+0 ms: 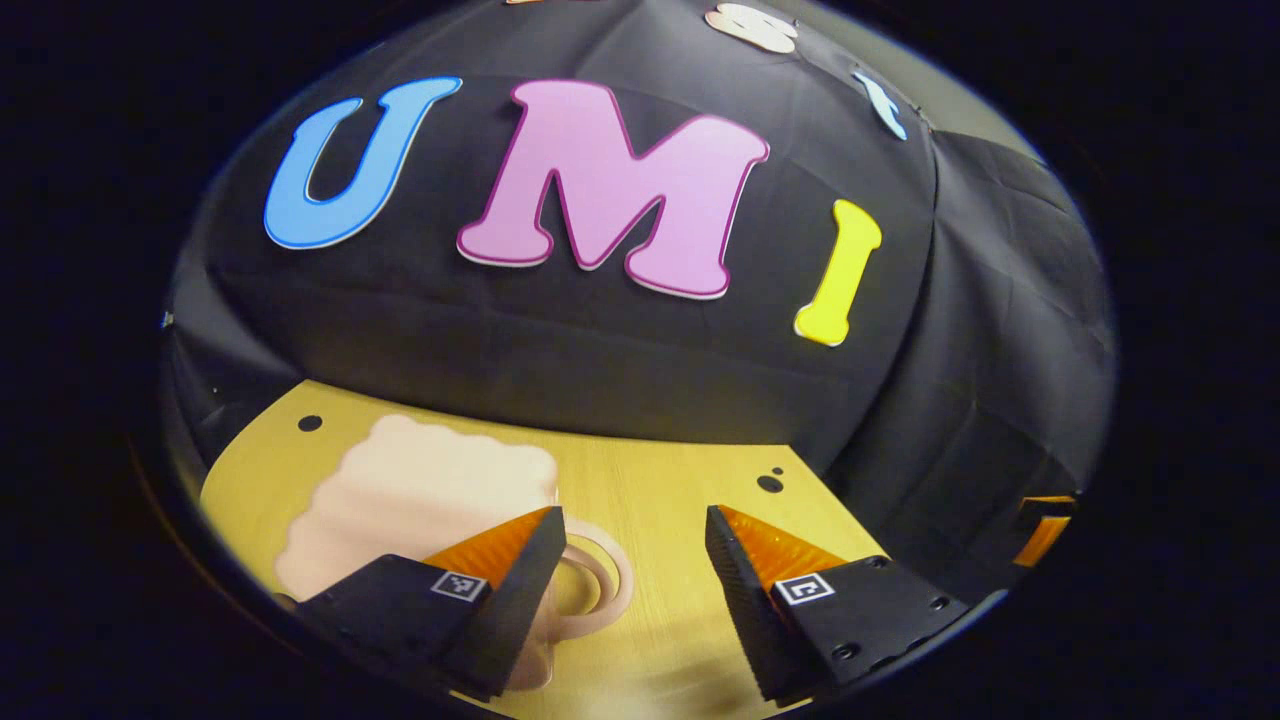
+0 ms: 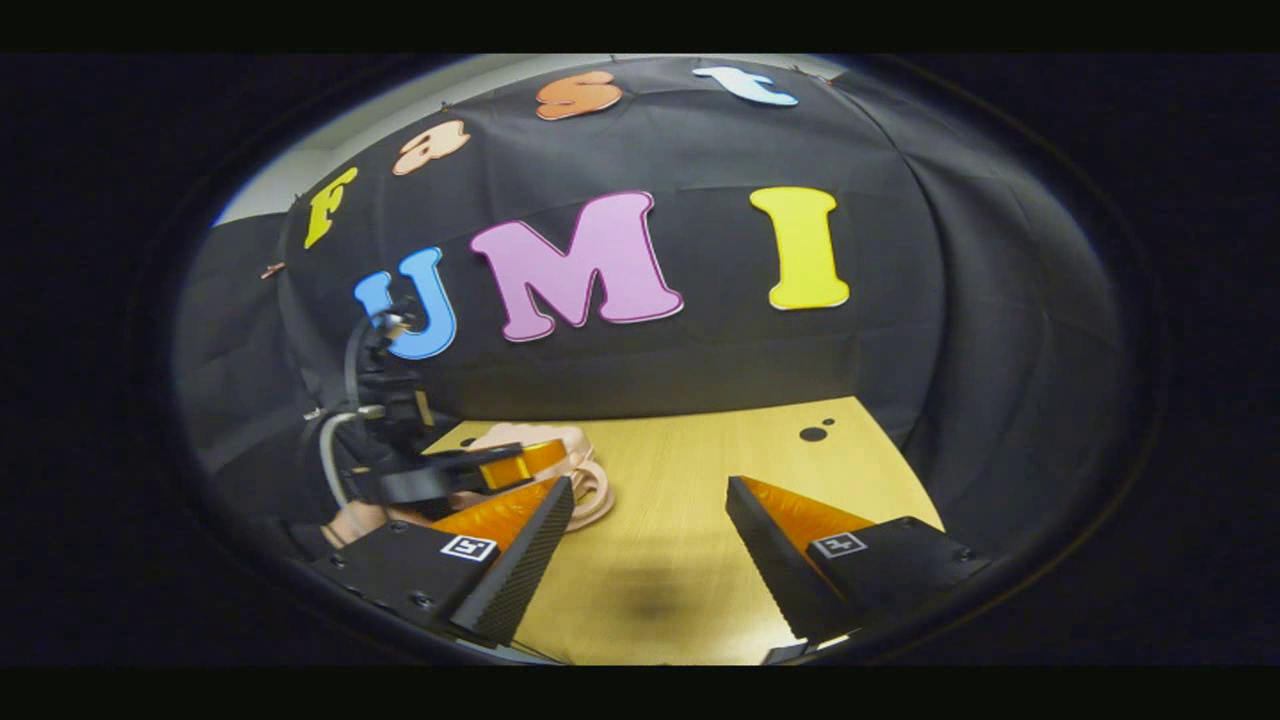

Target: First open the suitcase, pack the skin care products into it, and then close the suitcase.

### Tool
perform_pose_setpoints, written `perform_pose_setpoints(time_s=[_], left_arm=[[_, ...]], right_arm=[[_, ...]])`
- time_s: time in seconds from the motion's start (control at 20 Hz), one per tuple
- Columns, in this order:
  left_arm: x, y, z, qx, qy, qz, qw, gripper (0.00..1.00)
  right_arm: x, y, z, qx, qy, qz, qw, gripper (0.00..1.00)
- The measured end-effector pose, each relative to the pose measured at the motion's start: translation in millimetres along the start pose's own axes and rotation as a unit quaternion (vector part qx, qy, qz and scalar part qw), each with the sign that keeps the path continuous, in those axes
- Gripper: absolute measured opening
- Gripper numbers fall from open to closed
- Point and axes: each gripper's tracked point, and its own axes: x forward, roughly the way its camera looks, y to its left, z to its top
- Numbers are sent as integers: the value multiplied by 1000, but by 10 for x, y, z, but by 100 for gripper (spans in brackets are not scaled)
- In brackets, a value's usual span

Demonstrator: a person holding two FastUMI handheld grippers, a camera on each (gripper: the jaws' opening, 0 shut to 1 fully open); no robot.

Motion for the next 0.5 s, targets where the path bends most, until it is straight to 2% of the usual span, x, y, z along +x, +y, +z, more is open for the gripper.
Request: perform_pose_setpoints(time_s=[0.1, 0.15, 0.35, 0.5], left_arm=[[-367, 13, 313, -25, -35, -9, 999, 96], [-604, 77, 447, -25, -55, -2, 998, 96], [-1411, 256, 799, 26, -102, 25, 994, 96], [-1784, 418, 876, 54, -109, 46, 992, 96]], right_arm=[[-60, 140, 62, 3, -10, -2, 1000, 98], [-102, 197, 107, -1, -19, -6, 1000, 98], [-343, 557, 254, -12, -66, 2, 998, 97], [-473, 794, 170, -47, -67, 13, 997, 98]])
